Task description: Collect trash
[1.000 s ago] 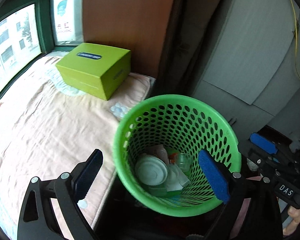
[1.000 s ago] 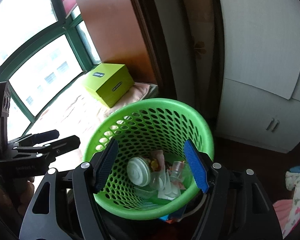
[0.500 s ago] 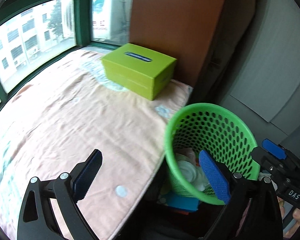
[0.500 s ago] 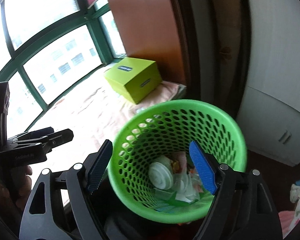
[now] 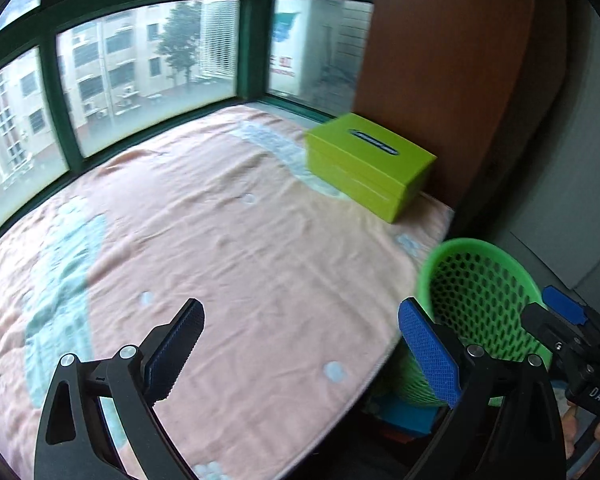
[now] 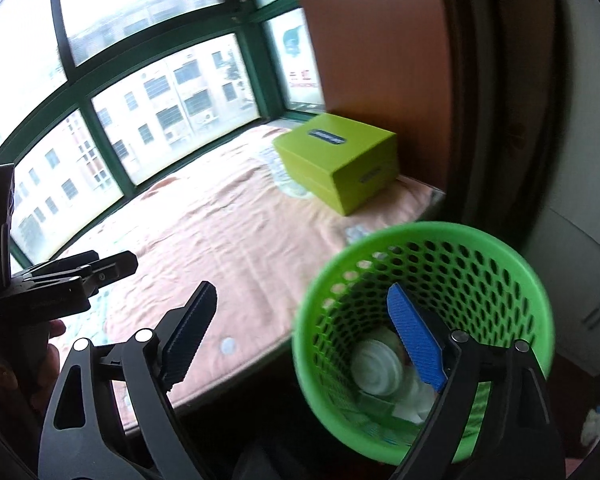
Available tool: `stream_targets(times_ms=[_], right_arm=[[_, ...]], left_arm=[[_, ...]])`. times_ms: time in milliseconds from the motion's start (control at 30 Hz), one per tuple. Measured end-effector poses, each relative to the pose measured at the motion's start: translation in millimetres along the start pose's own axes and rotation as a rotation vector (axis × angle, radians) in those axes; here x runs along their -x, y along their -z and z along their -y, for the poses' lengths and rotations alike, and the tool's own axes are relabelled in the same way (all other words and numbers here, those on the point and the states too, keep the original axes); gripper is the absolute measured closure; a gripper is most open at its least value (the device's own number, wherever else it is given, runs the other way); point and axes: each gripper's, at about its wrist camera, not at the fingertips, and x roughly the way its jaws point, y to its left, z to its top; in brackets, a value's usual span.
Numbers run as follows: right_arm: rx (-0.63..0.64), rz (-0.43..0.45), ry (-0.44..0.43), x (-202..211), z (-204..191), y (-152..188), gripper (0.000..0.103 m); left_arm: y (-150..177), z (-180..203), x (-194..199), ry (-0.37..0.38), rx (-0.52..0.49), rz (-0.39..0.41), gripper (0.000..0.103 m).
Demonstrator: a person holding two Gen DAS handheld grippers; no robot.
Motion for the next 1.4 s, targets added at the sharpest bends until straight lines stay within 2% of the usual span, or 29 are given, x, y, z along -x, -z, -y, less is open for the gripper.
stream_targets(times_ms=[200,467,933,1400], right_arm=[[0.043,-0.002,-0.044,-10.7,-26.4,-7.0,0.015],[0.079,0.001,-0.062,-18.7,-50.6,-6.8,0.012],[0.105,-0.008,-0.085,-26.7,-67.6,2.8,0.011],[0.098,0.003,-0.08,-22.9,-67.4,3.8,0.01]], left_arm=[[5.7,-25.6,13.5,-0.067,0.043,0.032,0.009],[16.6,-52.3,29.6,-0.166,0.108,0.08,0.008],[31.6,-70.3,44.6,-0.228,0.162,0.109,0.007],[37.5,-67.0,50.2,-0.261,0.153,0.123,0.007]])
